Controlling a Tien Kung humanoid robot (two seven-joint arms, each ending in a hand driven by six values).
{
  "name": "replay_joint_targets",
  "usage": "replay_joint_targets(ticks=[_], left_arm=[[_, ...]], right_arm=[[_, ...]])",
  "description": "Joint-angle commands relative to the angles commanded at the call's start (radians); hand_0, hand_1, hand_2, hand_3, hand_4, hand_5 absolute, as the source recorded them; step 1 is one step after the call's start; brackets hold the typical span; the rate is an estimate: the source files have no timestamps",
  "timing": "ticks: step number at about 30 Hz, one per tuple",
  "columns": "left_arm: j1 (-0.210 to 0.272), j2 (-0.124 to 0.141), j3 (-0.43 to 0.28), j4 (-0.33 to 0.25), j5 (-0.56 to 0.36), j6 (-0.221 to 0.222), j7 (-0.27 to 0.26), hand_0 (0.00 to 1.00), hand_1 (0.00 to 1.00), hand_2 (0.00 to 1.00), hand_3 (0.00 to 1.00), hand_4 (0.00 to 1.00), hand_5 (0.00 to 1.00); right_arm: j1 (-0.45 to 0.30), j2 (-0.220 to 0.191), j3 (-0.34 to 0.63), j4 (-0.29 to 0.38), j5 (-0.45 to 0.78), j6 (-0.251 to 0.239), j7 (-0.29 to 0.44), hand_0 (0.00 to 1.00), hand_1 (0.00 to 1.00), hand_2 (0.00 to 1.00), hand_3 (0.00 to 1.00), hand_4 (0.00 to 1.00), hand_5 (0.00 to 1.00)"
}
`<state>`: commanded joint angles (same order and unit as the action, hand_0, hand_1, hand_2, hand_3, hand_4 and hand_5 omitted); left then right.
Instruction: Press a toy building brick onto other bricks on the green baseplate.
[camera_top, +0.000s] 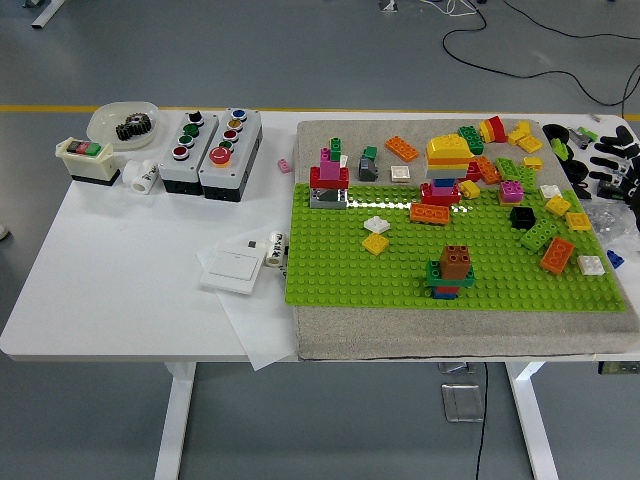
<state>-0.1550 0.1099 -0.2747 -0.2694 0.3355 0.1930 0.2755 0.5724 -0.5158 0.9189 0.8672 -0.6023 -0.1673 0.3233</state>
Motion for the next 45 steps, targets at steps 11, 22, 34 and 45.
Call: replay_joint_targets(ticks=[11,22,34,45], left_arm=[[0.003,0.003,-0.008,0.0,0.015,0.0,0.006,0.503,0.583,0.692,0.674,0.72,0.789],[0.005,0.003,-0.005,0.0,0.013,-0.001,0.005,0.502,0.581,0.692,0.674,0.717,0.794],[0.003,-0.004,0.021,0.007,-0.035,0.003,-0.012,0.503,0.58,0.688,0.675,0.716,0.793],[0.009,-0.006,0.046,0.011,-0.077,0.008,-0.026,0.501,0.577,0.687,0.675,0.717,0.792]], right_arm=[[0.044,0.001,0.002,-0.093,-0.385,-0.066,-0.057,0.689,0.674,0.709,0.613,0.892,0.495],[0.05,-0.005,0.008,-0.157,-0.853,-0.07,-0.079,0.697,0.664,0.705,0.615,0.87,0.394],[0.072,-0.001,-0.047,-0.151,-1.098,-0.006,-0.111,0.734,0.695,0.73,0.697,0.967,0.369],[0.12,0.009,-0.113,-0.047,-1.088,0.054,-0.304,0.685,0.634,0.687,0.723,0.998,0.405]])
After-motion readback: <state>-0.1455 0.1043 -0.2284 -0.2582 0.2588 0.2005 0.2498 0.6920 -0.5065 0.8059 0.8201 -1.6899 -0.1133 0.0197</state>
